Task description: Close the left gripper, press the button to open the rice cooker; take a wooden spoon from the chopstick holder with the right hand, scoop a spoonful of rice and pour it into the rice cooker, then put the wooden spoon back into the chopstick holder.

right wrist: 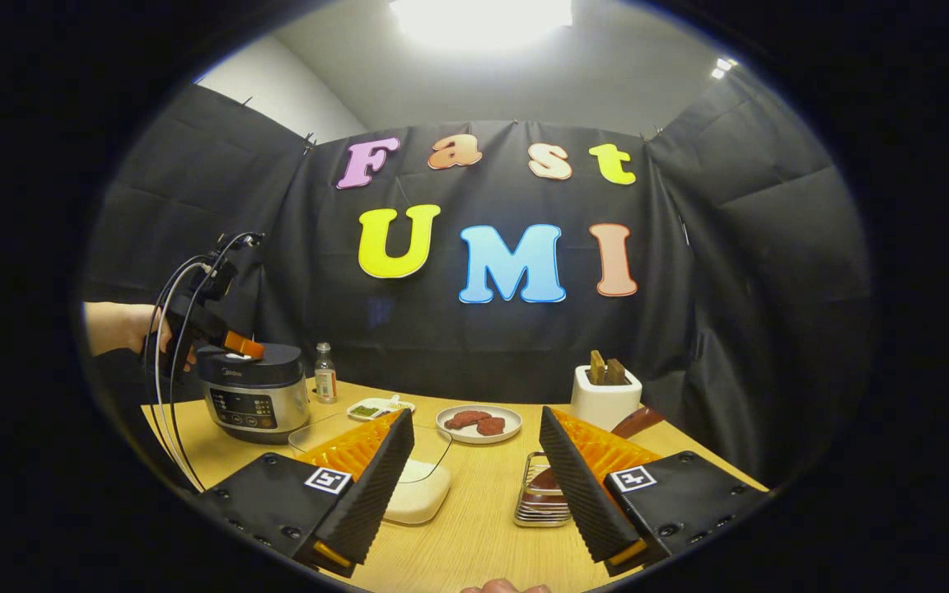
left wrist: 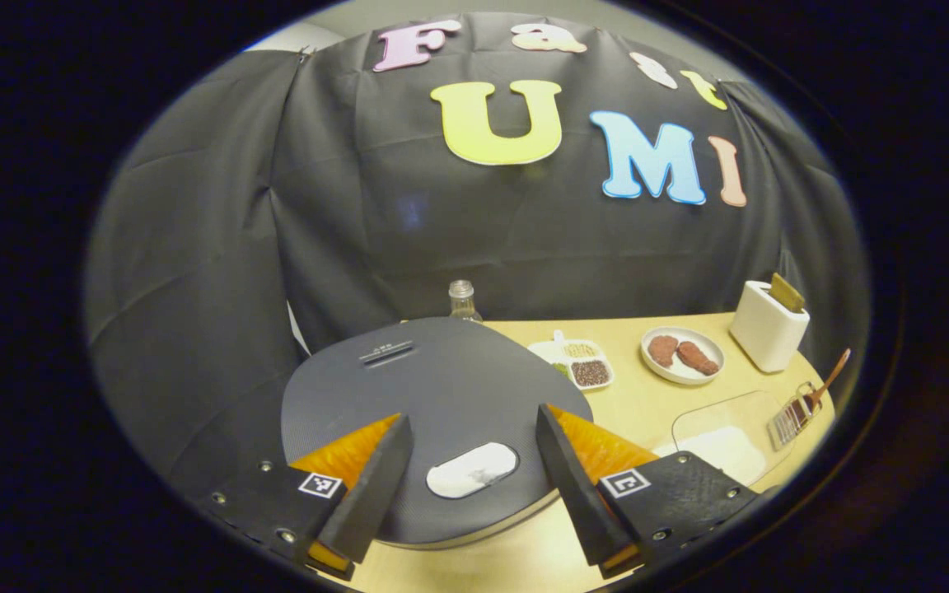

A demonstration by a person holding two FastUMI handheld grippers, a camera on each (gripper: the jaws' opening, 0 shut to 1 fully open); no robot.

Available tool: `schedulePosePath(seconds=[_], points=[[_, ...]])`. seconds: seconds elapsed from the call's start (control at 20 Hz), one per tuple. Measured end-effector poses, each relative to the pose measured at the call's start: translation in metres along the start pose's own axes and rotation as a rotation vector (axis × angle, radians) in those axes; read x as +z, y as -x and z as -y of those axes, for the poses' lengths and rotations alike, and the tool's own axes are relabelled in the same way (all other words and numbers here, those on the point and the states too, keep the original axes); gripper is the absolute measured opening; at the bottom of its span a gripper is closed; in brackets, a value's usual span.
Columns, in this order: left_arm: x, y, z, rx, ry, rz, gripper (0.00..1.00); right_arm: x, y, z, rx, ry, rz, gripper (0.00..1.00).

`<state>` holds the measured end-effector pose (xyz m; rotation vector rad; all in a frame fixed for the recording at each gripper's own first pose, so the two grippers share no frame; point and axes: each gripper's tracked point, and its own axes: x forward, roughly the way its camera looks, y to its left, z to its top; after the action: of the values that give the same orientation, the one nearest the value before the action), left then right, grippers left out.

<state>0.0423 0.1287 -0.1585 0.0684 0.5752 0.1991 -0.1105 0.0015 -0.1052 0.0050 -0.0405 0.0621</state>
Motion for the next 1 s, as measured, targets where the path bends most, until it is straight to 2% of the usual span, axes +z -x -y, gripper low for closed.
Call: schedulePosePath(seconds=[0.05, 0.1, 0.15, 0.2, 0.25, 0.4, 0.5, 0.7, 0.8, 1.0], points=[[0.003, 0.001, -0.001, 0.003, 0.002, 0.003, 0.96, 0.005, 0.000, -0.001, 0.006, -0.006, 0.005, 0.98], [0.000, 0.005, -0.003, 0.018, 0.012, -0.012, 0.98, 0.010, -0.002, -0.003, 0.015, -0.013, 0.003, 0.98], [0.005, 0.012, -0.004, 0.036, 0.020, 0.010, 0.96, 0.012, -0.004, -0.003, 0.021, -0.010, -0.003, 0.98], [0.010, 0.020, 0.003, 0.027, 0.025, 0.035, 0.95, 0.017, -0.006, -0.001, 0.021, -0.001, -0.010, 0.94], [0.021, 0.032, 0.010, 0.023, 0.030, 0.088, 0.92, 0.023, -0.009, 0.002, 0.021, 0.000, -0.011, 0.99], [0.039, 0.073, 0.026, 0.014, 0.027, 0.182, 0.93, 0.049, -0.013, -0.002, 0.066, -0.080, 0.003, 0.99], [0.057, 0.102, 0.041, -0.020, 0.027, 0.266, 0.92, 0.067, -0.015, -0.002, 0.076, -0.106, 0.009, 0.99], [0.076, 0.145, 0.037, 0.018, -0.069, 0.380, 0.93, 0.090, -0.019, 0.007, 0.030, -0.020, 0.015, 0.99], [0.078, 0.165, 0.045, -0.014, -0.059, 0.426, 0.92, 0.097, -0.019, 0.010, -0.004, 0.006, 0.033, 0.99], [0.079, 0.194, 0.054, -0.108, -0.023, 0.480, 0.92, 0.102, -0.022, 0.004, -0.003, -0.058, 0.049, 0.99]])
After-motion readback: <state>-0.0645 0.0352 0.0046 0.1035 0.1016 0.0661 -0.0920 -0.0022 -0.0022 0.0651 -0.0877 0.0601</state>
